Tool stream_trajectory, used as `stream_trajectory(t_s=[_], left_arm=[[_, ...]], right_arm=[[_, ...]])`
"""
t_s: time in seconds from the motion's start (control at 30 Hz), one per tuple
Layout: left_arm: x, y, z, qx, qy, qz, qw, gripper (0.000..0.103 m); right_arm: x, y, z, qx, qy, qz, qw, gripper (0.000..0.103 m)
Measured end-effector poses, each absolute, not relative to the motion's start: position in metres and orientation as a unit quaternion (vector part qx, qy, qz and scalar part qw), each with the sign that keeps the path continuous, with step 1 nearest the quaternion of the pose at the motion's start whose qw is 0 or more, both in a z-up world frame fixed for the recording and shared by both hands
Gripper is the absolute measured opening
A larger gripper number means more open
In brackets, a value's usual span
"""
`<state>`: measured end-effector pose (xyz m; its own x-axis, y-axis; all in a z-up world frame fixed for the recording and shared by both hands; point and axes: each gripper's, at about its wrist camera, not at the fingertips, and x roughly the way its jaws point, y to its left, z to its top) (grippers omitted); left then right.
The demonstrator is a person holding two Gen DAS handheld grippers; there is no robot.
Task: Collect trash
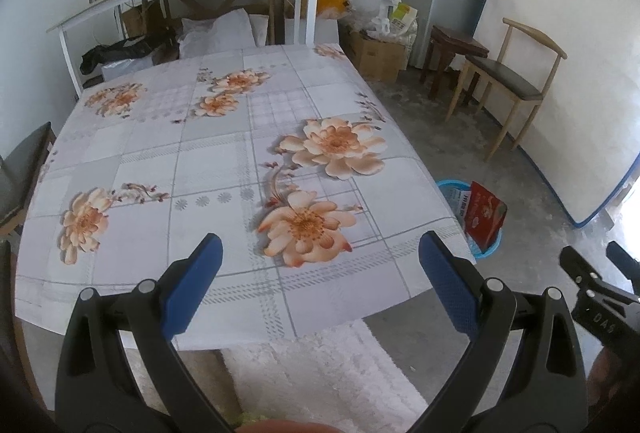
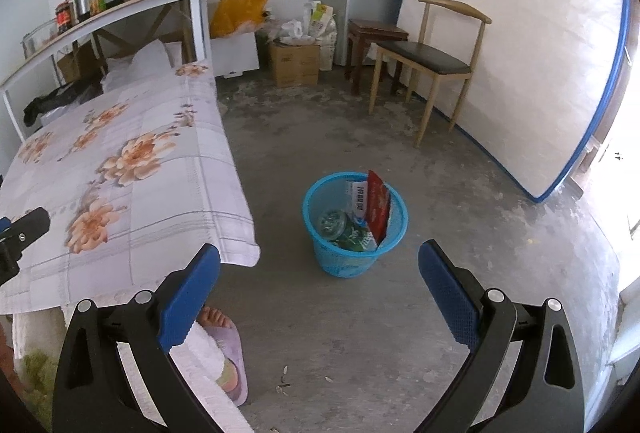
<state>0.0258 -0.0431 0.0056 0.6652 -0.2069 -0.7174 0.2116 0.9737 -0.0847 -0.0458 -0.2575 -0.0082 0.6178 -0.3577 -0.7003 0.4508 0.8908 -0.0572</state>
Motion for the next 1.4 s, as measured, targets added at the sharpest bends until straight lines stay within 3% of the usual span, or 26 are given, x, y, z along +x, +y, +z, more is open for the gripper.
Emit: stream_trajectory(t_s=[1.4], left_arm=[[0.03,-0.02,0.01,0.01,0.385,-0.077,0.92,0.095]], right_arm=[[-0.047,-0.262,-0.009,0.073,0.375,-0.229,0.895,0.097]])
